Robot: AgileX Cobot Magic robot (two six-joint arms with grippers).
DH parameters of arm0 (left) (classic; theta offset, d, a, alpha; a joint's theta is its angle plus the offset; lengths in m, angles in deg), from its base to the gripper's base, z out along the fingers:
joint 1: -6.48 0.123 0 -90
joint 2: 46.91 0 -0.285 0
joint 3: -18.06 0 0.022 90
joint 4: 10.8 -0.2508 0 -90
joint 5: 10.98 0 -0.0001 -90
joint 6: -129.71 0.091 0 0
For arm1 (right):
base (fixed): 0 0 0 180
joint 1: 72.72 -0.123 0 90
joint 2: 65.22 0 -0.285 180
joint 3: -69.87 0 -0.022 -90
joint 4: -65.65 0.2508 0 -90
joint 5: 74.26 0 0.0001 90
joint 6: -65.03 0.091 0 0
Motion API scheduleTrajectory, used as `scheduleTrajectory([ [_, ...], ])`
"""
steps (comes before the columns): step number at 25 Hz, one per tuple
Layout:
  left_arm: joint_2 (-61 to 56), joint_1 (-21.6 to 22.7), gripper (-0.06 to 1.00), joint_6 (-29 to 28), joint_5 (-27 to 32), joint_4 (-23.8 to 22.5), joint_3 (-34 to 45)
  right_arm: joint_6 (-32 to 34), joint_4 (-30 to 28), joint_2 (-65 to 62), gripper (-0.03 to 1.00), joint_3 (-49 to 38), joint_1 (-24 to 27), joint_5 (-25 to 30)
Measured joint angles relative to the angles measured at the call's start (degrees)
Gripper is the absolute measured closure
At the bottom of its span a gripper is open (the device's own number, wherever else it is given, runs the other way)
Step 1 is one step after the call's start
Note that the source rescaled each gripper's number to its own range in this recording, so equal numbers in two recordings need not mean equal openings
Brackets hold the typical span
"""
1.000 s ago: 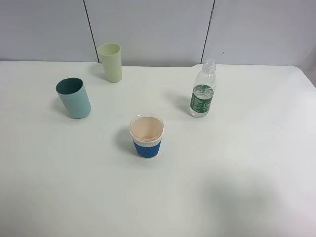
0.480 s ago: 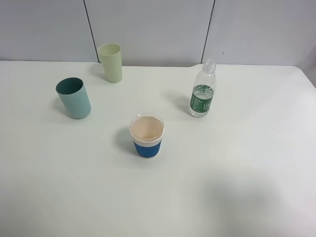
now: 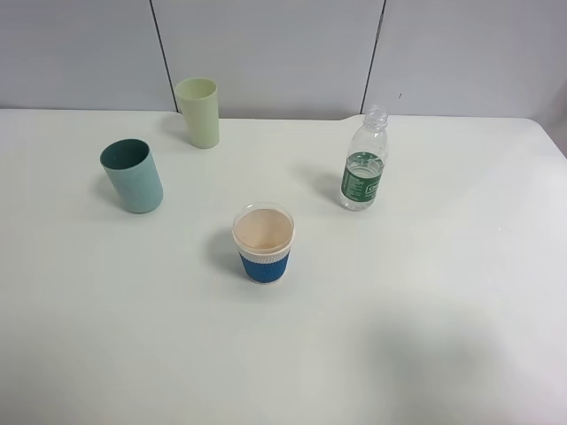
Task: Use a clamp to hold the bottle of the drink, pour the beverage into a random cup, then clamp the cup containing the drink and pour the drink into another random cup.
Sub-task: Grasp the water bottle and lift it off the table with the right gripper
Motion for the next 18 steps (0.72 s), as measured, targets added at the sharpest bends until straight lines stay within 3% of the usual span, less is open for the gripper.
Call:
scheduleTrajectory([
  [7,0.00,0.00,-0.06,0.00,0.00,0.00,0.00,1.35,0.05,16.22,0.16,0.67,0.00,-0.59],
  [18,0.00,0.00,-0.06,0.00,0.00,0.00,0.00,1.41,0.81,36.35,0.16,3.67,-0.02,-18.77],
])
